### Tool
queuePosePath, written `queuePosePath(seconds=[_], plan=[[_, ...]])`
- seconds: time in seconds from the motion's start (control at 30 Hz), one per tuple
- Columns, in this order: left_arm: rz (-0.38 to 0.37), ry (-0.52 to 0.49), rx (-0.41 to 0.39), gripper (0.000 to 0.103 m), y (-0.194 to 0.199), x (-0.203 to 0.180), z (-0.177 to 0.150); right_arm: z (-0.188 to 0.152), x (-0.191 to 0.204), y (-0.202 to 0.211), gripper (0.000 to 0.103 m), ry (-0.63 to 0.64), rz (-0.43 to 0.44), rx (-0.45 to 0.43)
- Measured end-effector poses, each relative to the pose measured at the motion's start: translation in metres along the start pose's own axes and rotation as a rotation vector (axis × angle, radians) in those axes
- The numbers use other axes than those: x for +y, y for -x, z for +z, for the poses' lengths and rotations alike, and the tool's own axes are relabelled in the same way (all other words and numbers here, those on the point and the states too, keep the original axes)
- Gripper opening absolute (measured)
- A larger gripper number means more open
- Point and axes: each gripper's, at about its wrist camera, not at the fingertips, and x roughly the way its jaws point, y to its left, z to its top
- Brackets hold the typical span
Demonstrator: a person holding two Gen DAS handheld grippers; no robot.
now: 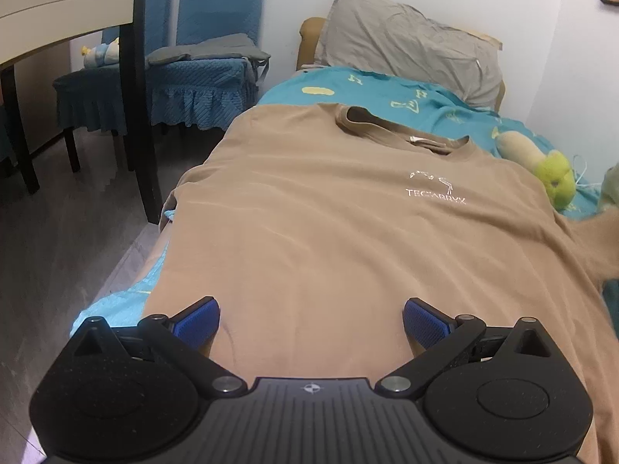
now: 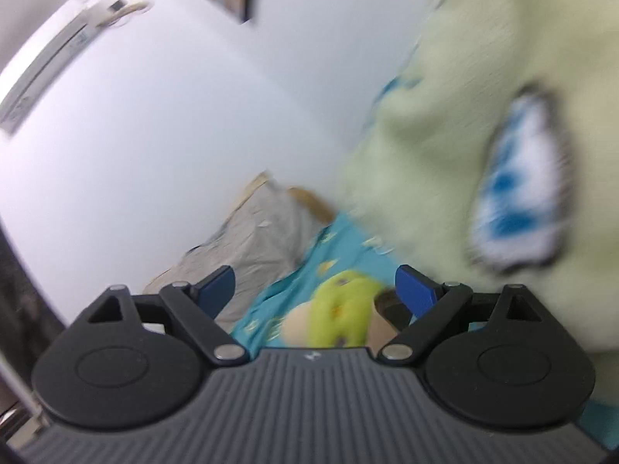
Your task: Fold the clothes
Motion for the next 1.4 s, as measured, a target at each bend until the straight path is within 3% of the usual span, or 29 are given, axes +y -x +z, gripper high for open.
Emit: queuePosePath(seconds=[0.13, 0.27, 0.53, 0.7, 0.87, 1.17, 1.23, 1.27, 1.33, 1.37, 1.4], plan=[[0.003, -0.013, 0.003, 0.103, 0.0, -0.001, 0.0, -0.002, -0.006, 0.011, 0.091, -0.01, -0.034, 0.09], [-0.001, -0.006, 0.005, 0.103, 0.003, 0.001, 0.001, -0.018, -0.006, 0.015, 0.092, -0.09, -0.136, 0.237], [-0.008, 0.006, 0.002, 0.103, 0.011, 0.0, 0.0, -0.066, -0.055, 0.015, 0.092, -0.409, -0.258, 0.429], [-0.015, 0.004, 0.012, 0.103, 0.008, -0.002, -0.001, -0.075, -0.047, 0.005, 0.092, -0.392, -0.193, 0.414], [-0.004, -0.006, 0.003, 0.103, 0.001, -0.003, -0.002, -0.081, -0.049, -0.02, 0.09, -0.271, -0.133, 0.311], [-0.011, 0.01, 0.0, 0.103, -0.004, 0.0, -0.002, -0.076, -0.057, -0.059, 0.093, -0.202, -0.147, 0.305], [-0.009, 0.008, -0.002, 0.103, -0.004, -0.001, -0.002, -0.075, -0.059, -0.068, 0.082, -0.187, -0.149, 0.304], [-0.007, 0.005, -0.002, 0.103, -0.005, -0.002, -0.002, -0.074, -0.059, -0.073, 0.066, -0.179, -0.151, 0.304], [-0.004, -0.004, -0.002, 0.103, -0.006, -0.003, -0.002, -0.074, -0.052, -0.081, 0.045, -0.141, -0.153, 0.341], [-0.002, -0.008, -0.003, 0.103, -0.006, -0.004, -0.002, -0.074, -0.049, -0.085, 0.018, -0.121, -0.154, 0.36], [-0.002, -0.009, -0.002, 0.103, -0.006, -0.004, -0.001, -0.072, -0.042, -0.088, 0.008, -0.073, -0.166, 0.37]])
